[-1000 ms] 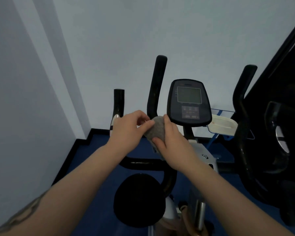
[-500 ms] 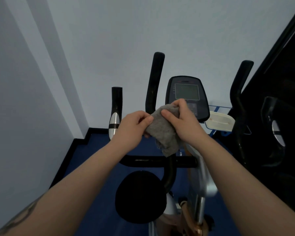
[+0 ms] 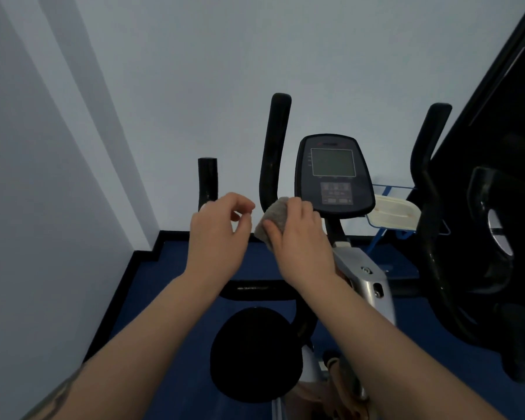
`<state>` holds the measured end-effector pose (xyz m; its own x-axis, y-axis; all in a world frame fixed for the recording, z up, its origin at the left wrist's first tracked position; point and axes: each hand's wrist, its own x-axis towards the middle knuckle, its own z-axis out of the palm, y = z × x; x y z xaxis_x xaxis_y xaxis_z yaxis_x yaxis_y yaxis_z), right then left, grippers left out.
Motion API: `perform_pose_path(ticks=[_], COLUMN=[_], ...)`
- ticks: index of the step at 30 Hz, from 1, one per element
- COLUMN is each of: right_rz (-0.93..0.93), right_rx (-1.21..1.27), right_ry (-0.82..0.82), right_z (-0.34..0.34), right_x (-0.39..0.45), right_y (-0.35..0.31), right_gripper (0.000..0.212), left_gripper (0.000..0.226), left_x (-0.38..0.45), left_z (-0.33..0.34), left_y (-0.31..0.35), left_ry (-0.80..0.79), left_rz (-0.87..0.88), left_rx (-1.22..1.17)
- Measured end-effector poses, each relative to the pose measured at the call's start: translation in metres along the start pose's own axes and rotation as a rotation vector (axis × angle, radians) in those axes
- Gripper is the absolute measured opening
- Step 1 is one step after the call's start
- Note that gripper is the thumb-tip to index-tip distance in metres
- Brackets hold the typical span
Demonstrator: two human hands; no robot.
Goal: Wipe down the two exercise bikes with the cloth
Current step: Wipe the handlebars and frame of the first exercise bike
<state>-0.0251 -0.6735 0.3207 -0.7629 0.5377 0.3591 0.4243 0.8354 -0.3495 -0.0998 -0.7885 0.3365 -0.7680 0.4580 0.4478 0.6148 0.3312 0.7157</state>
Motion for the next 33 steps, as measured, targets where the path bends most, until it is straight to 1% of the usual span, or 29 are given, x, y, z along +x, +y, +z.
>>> perform_pose_path(ticks=[2, 5, 8, 11, 14, 16, 19, 21, 23, 24, 26, 28, 30, 31, 33], right_rz=[-0.064, -0.11, -0.126, -0.067, -0.116, -0.135, -0.068, -0.024, -0.052, -0.061, -0.039, -0.026, 0.032, 0.077, 0.135], right_rx=[-0.053, -0.06, -0.046, -0.048, -0.043, -0.004, 0.084, 0.16, 0.18, 0.201, 0.288, 0.288, 0.277, 0.301, 0.35], right_ry=[0.042, 0.028, 0.018, 0.038, 0.052, 0.013, -0.019, 0.018, 0.023, 0.003, -0.049, -0.073, -0.047, -0.004, 0.049], right_z=[-0.002, -0.009, -0.01, -0.006, -0.008, -0.012, -0.012, -0.01, -0.011, -0.013, -0.019, -0.02, -0.019, -0.018, -0.015], right_x=[-0.008, -0.008, 0.013, 0.021, -0.002, -0.007, 0.017, 0.022, 0.007, -0.004, -0.023, -0.021, -0.015, -0.017, -0.038], right_y=[0.006, 0.015, 0.008, -0.005, 0.006, 0.017, 0.005, -0.003, 0.005, 0.014, 0.031, 0.034, 0.023, 0.019, 0.02], right_gripper=[0.036, 0.027, 0.027, 0.032, 0.022, 0.017, 0.022, 0.02, 0.014, 0.014, 0.02, 0.024, 0.021, 0.019, 0.018], left_gripper=[0.016, 0.018, 0.018, 0.019, 0.019, 0.019, 0.017, 0.016, 0.015, 0.015, 0.014, 0.012, 0.012, 0.013, 0.012], left_x=[-0.016, -0.037, -0.05, -0.053, -0.054, -0.057, -0.059, -0.06, -0.064, -0.067, -0.073, -0.074, -0.073, -0.073, -0.075], left_z=[0.005, 0.004, 0.0, -0.002, -0.004, -0.006, -0.006, -0.007, -0.009, -0.01, -0.014, -0.015, -0.014, -0.014, -0.015], left_y=[0.003, 0.007, 0.006, 0.006, 0.005, 0.007, 0.006, 0.006, 0.007, 0.007, 0.008, 0.01, 0.011, 0.011, 0.009], left_ry=[-0.044, -0.077, -0.055, -0.042, -0.041, -0.041, -0.054, -0.074, -0.095, -0.104, -0.11, -0.109, -0.114, -0.121, -0.122], left_rz=[-0.005, 0.006, 0.006, -0.037, -0.018, 0.012, 0.013, 0.014, 0.036, 0.051, 0.069, 0.088, 0.11, 0.105, 0.081], left_rx=[-0.034, -0.053, -0.018, -0.026, -0.005, 0.003, 0.016, 0.032, 0.055, 0.066, 0.076, 0.096, 0.114, 0.102, 0.069])
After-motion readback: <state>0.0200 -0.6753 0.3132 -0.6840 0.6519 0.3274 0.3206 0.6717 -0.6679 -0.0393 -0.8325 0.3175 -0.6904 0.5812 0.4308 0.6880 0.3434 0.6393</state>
